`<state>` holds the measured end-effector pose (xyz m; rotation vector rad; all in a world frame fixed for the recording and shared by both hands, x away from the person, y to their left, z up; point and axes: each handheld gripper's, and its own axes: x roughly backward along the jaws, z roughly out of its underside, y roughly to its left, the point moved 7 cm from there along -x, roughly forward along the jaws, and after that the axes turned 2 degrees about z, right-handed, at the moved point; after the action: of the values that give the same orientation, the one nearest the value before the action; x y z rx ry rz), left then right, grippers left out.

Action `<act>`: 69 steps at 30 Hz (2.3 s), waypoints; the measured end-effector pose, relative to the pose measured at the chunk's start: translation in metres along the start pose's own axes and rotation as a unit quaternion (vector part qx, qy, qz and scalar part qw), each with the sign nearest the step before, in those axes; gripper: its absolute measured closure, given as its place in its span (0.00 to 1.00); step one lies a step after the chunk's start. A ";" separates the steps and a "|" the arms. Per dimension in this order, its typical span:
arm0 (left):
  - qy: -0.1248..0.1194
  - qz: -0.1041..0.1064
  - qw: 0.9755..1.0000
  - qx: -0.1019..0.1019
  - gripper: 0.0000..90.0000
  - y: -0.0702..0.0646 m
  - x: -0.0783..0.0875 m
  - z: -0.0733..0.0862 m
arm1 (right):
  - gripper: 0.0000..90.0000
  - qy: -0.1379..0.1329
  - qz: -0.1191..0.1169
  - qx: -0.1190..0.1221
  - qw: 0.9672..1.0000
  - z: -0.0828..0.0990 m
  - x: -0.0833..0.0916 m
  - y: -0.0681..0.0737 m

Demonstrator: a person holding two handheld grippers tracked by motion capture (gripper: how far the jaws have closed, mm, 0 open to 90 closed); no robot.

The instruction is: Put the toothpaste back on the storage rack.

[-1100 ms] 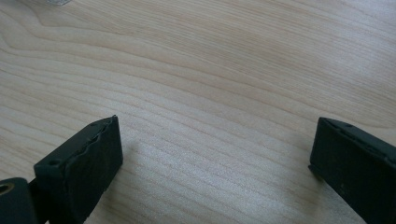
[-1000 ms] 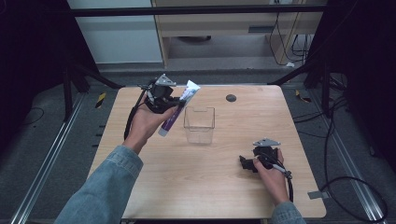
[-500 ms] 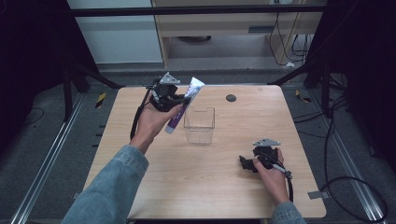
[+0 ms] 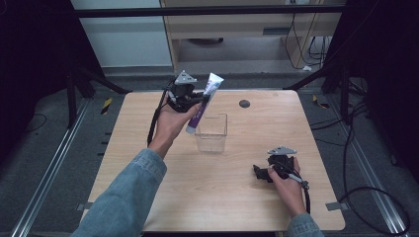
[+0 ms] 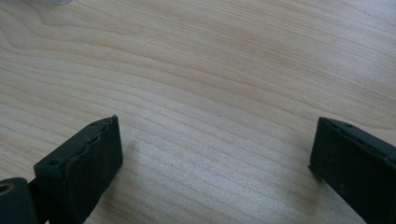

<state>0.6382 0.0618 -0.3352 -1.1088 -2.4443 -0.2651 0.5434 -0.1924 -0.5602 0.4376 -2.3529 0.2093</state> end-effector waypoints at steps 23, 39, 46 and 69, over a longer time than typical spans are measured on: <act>-0.032 0.018 0.999 -0.022 0.88 -0.006 -0.029 -0.003 | 0.03 0.000 -0.001 0.003 1.000 0.000 0.000 0.000; -0.029 0.020 0.999 -0.011 0.87 0.000 -0.048 0.018 | 0.03 -0.001 -0.001 0.003 1.000 0.000 0.000 0.000; -0.033 0.023 0.999 -0.002 0.87 0.004 -0.050 0.023 | 0.03 -0.001 -0.001 0.002 1.000 0.000 0.000 0.000; -0.020 0.022 1.000 -0.001 0.87 0.006 -0.059 0.041 | 0.03 -0.001 -0.002 0.000 1.000 0.000 0.000 0.001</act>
<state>0.6642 0.0413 -0.3993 -1.1777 -2.4521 -0.2344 0.5433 -0.1917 -0.5602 0.4436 -2.3540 0.2076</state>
